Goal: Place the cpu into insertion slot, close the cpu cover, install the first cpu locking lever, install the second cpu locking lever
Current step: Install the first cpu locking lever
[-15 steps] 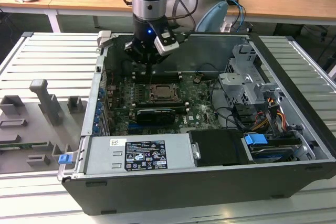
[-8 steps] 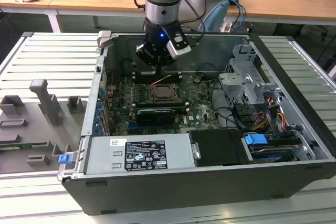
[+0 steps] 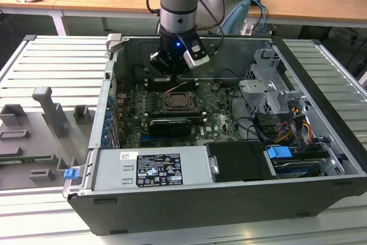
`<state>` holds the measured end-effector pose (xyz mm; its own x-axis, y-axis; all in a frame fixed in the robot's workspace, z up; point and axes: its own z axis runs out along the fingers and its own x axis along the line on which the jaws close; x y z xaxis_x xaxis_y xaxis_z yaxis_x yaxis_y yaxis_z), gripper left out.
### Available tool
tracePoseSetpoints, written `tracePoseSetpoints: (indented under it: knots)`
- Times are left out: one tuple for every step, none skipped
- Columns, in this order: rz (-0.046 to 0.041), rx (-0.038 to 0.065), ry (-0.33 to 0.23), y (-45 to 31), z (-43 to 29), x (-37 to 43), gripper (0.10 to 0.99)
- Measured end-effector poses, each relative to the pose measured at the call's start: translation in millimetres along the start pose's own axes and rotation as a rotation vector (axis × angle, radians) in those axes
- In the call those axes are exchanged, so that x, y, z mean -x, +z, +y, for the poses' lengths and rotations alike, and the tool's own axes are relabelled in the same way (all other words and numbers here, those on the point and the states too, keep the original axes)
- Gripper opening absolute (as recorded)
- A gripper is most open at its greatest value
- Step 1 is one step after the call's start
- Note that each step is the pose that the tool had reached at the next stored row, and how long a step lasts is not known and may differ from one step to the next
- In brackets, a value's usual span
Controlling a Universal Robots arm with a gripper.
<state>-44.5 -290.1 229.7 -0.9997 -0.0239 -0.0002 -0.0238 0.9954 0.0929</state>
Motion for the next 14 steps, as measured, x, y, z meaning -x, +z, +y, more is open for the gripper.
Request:
tracePoseSetpoints:
  knots:
    - [0.0004, 0.000, -0.003, 0.6, 0.1, 1.5, 0.106]
    - [0.0004, 0.000, -0.003, 1.1, 0.4, 3.0, 0.106]
    - [0.0004, 0.000, -0.003, 1.4, 0.9, 4.9, 0.106]
    - [0.0004, 0.000, -0.003, 1.9, 1.5, 6.8, 0.106]
    - [0.0003, 0.000, -0.003, 2.5, 1.7, 8.2, 0.106]
    - [0.0003, 0.000, -0.003, 3.2, 1.8, 9.5, 0.106]
    - [0.0004, 0.000, -0.003, 5.0, 1.9, 11.7, 0.106]
    - [0.0004, 0.000, -0.003, 6.1, 1.8, 12.6, 0.106]
    - [0.0003, 0.000, -0.003, 7.5, 1.8, 13.7, 0.106]
    - [0.0003, 0.000, -0.003, 9.5, 1.8, 15.3, 0.106]
    - [0.0004, 0.000, -0.003, 10.7, 1.9, 16.4, 0.106]
    - [0.0003, 0.000, -0.003, 11.9, 2.0, 17.5, 0.106]
    - [0.0004, 0.000, -0.003, 13.5, 2.1, 19.0, 0.106]
    - [0.0003, 0.000, -0.003, 14.6, 2.1, 20.1, 0.106]
